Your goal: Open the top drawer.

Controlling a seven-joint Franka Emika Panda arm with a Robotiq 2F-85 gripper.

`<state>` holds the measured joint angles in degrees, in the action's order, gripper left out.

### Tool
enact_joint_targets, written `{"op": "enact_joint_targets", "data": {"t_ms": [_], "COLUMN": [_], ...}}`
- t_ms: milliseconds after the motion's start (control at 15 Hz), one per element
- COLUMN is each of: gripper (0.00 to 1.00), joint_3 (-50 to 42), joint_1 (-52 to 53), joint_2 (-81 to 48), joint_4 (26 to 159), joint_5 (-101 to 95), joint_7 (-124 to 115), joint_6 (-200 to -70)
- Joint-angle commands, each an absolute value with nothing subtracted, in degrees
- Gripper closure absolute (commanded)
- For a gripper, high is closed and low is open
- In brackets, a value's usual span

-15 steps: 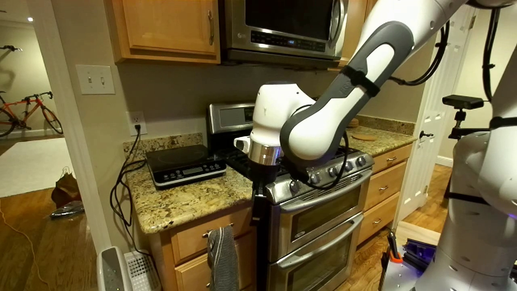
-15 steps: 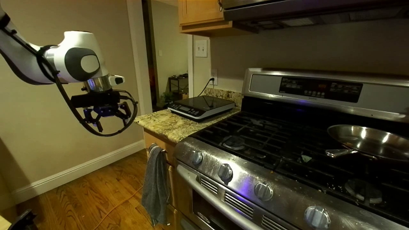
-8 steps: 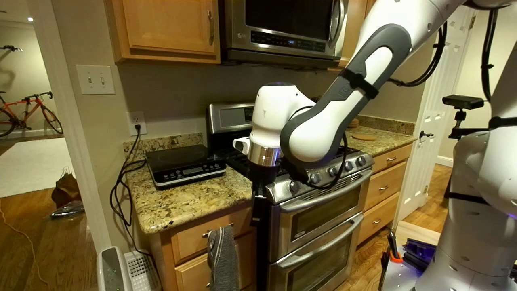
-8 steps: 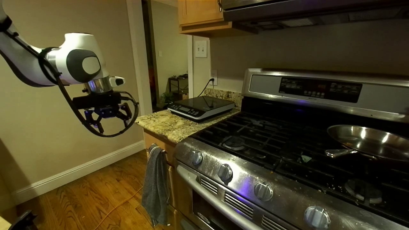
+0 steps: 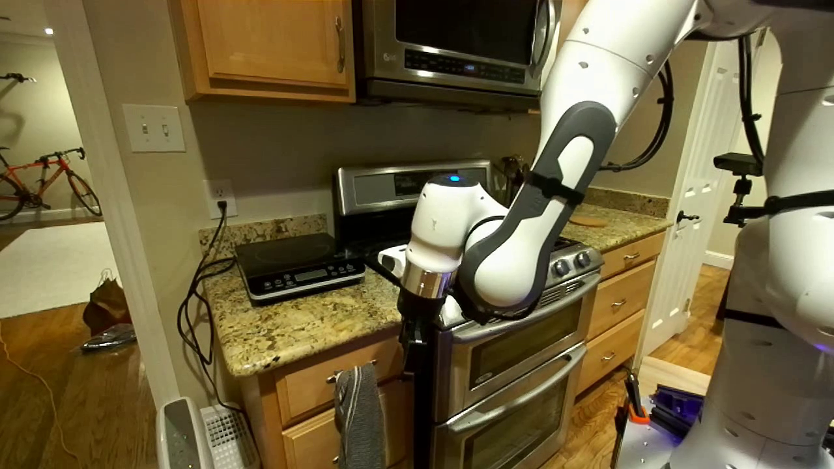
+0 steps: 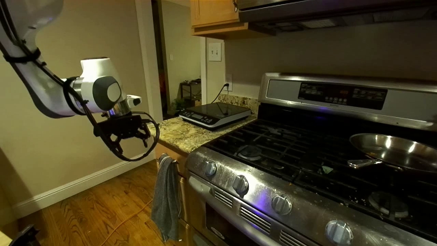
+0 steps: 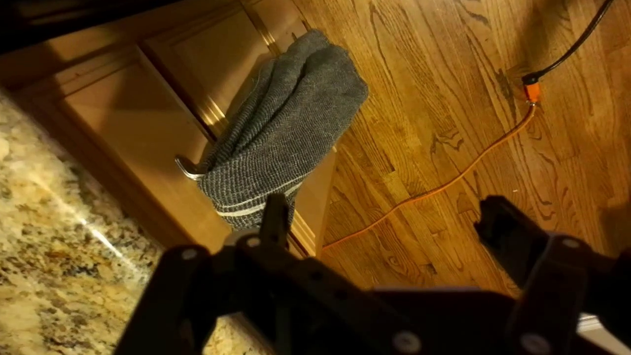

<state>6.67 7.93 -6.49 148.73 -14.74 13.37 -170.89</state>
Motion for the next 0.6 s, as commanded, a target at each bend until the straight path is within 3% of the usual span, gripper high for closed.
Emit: {"op": "enact_joint_targets", "data": {"t_ms": [0,533], "gripper": [0.0,0.0], "joint_3": [5.0,4.9], "joint_1": [8.6,8.9], "joint_2": [-8.7,-9.7], "joint_4": [148.9,148.2], "joint_5": [-19.1,-19.3], "joint_7": [13.2,13.0], "joint_6": [-176.1,-175.0]}}
